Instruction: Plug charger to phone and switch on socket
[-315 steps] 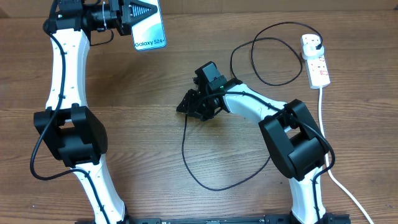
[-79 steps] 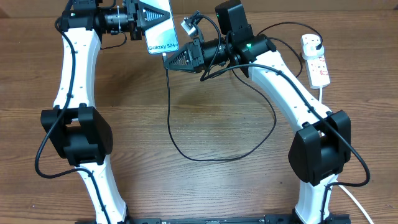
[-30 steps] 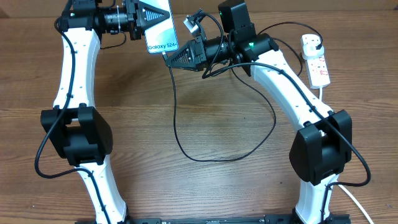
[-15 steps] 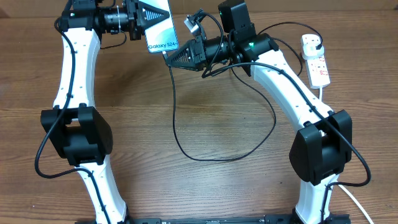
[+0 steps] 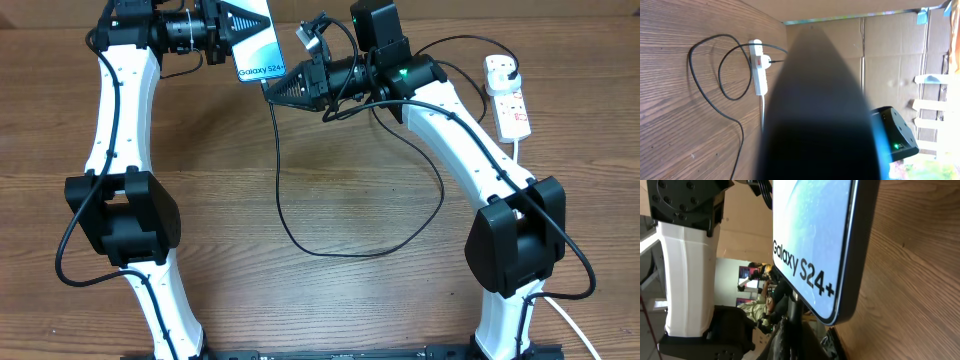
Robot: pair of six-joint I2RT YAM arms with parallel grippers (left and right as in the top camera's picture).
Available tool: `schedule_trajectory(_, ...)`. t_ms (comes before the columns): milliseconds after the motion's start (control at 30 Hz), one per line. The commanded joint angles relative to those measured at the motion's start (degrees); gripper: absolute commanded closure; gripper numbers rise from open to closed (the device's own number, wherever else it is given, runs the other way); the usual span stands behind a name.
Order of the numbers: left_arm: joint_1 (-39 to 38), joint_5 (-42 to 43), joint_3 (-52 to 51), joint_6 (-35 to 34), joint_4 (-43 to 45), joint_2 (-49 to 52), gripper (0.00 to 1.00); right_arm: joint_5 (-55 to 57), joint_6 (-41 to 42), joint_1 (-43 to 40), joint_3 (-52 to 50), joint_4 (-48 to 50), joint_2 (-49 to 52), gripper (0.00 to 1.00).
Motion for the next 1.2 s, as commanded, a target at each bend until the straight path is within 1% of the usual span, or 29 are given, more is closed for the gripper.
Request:
schedule_trajectory(0,-0.94,2.86,0.26,-0.26,-0.48,-1.16,0.96,4.68,1.57,-0.37,0.5,1.84,0.22,0.96)
schedule_trajectory(467,-1.05,3.32,0.26,-0.26,-0.72,-1.16,0.96,8.15,2.67,-0.37,0.48,0.57,0.76,0.96)
schedule_trajectory(733,-2.01,3.37,0.26,-0.24,-0.7,-1.16,0.96,9.4,3.5,-0.37,0.48,1.14,1.86,0.96)
schedule_trajectory(1000,-2.05,3.58,0.26,-0.02,-0.94,-1.16,0.96,10.49,5.99,-0.39,0.48,4.02,1.86,0.96)
schedule_trajectory(1167,-1.92,3.52,0.26,0.37,-0.87,-1.16,0.96,10.45,5.7,-0.39,0.48,2.73,1.86,0.96)
